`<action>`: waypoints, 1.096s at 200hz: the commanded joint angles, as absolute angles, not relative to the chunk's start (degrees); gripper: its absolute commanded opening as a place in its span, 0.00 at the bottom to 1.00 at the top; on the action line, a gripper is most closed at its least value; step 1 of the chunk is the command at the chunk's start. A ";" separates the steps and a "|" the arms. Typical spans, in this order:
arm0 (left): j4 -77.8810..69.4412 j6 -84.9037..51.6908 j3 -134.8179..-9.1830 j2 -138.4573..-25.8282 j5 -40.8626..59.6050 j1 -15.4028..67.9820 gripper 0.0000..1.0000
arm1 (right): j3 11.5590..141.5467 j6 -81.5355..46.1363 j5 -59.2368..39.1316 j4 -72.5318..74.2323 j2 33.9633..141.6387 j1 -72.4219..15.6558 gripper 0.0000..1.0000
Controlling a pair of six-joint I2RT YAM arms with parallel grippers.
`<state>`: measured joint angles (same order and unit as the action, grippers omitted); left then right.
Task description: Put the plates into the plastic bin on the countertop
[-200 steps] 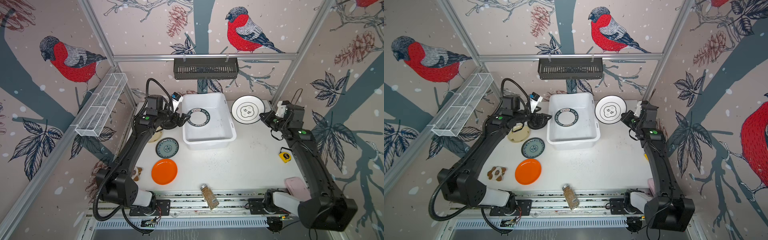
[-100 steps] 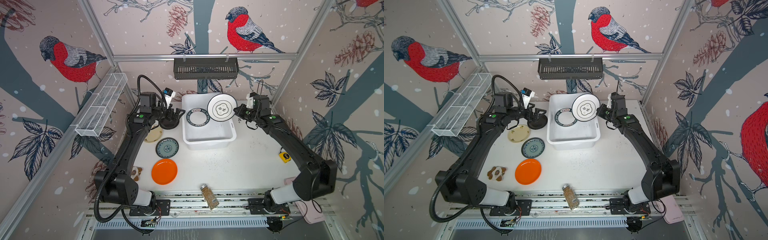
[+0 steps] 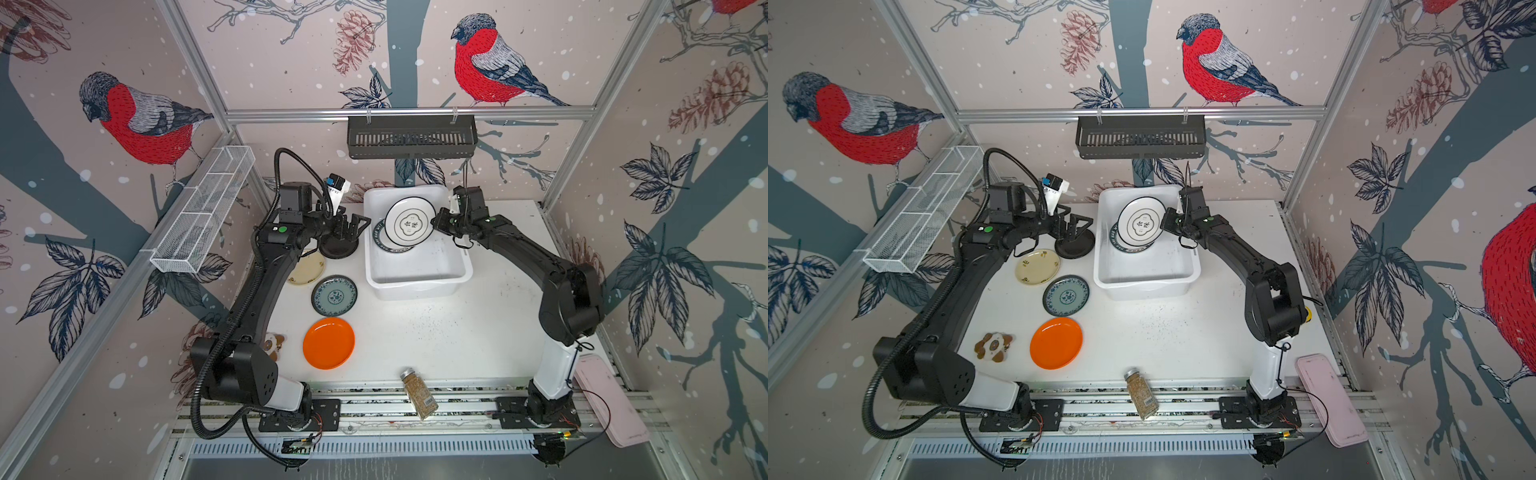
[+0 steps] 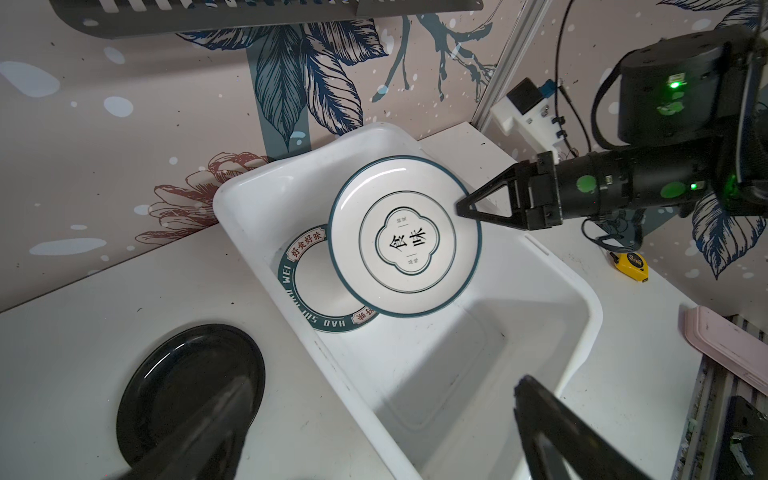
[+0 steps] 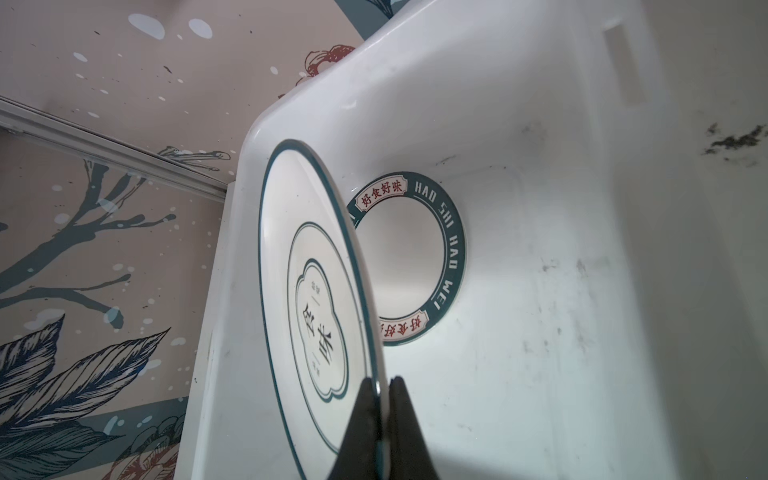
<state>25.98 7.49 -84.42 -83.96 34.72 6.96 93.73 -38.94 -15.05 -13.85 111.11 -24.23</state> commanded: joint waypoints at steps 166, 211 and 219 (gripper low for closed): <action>26.16 6.94 -86.43 -86.32 37.05 6.86 0.98 | 110.24 -41.24 -22.93 -16.20 132.25 -22.59 0.05; 25.74 6.65 -86.31 -86.16 36.54 6.81 0.97 | 110.24 -42.81 -24.42 -15.29 133.57 -22.11 0.07; 25.58 6.64 -86.35 -86.13 36.47 6.77 0.97 | 109.93 -43.22 -24.65 -14.59 133.58 -21.97 0.08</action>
